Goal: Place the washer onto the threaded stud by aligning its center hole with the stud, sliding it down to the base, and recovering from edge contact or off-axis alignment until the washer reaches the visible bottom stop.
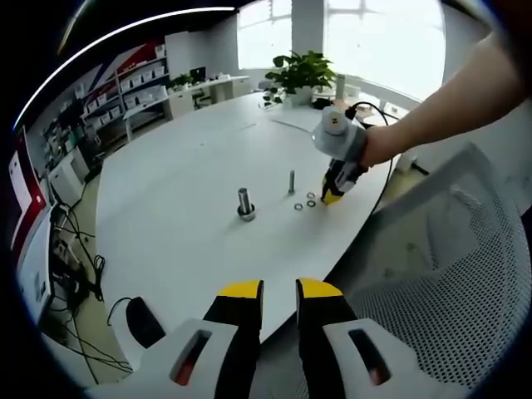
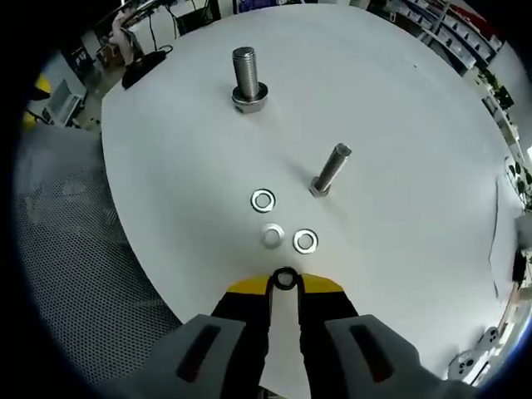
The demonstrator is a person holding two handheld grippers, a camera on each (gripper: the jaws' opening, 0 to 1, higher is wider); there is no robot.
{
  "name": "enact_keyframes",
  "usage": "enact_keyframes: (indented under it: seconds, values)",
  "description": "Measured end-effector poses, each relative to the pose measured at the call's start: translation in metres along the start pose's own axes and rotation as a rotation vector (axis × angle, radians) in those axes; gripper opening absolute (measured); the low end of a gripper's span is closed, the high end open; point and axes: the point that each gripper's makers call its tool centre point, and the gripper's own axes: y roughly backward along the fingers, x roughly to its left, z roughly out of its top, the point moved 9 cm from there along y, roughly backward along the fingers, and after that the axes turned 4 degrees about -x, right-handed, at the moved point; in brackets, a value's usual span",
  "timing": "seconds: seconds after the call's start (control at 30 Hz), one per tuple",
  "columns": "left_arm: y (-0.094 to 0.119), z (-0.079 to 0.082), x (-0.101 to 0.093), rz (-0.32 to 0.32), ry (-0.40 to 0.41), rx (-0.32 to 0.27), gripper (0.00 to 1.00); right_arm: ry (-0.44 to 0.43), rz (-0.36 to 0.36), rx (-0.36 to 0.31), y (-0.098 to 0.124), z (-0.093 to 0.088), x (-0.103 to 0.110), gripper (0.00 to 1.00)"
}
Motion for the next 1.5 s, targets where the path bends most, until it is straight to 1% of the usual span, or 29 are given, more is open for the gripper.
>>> enact_keyframes:
  seconds: [0.2,0.27,0.37,0.57,0.7,0.87,0.97,1.1,1.33,1.5]
  values:
    - [0.000,0.000,0.001,0.001,0.003,0.001,0.13,0.021,0.032,0.006,0.007,0.001,0.004,0.14]
    - [0.000,0.000,0.000,0.001,-0.001,0.004,0.13,0.038,0.033,0.010,0.010,0.001,0.003,0.14]
    - [-0.001,0.000,0.000,0.002,-0.003,0.003,0.13,0.046,0.032,-0.003,0.017,0.005,0.000,0.14]
    - [0.000,0.000,0.001,0.012,-0.001,0.001,0.13,0.089,0.023,-0.038,0.029,0.018,-0.009,0.14]
    - [0.001,0.000,0.002,0.017,0.004,-0.001,0.13,0.121,0.023,-0.049,0.036,0.026,-0.010,0.14]
    - [0.001,0.000,0.002,0.018,0.000,0.002,0.13,0.161,0.017,-0.082,0.044,0.042,-0.014,0.14]
    - [0.001,0.000,0.003,0.023,0.002,0.000,0.13,0.183,0.009,-0.088,0.047,0.052,-0.018,0.14]
    - [0.001,-0.001,0.003,0.029,0.004,0.001,0.13,0.201,0.001,-0.098,0.050,0.061,-0.020,0.14]
    - [0.001,0.000,0.002,0.028,-0.001,0.001,0.13,0.232,-0.006,-0.107,0.057,0.069,-0.022,0.14]
    - [0.001,0.000,0.002,0.027,0.000,0.002,0.13,0.283,-0.013,-0.093,0.052,0.073,-0.021,0.14]
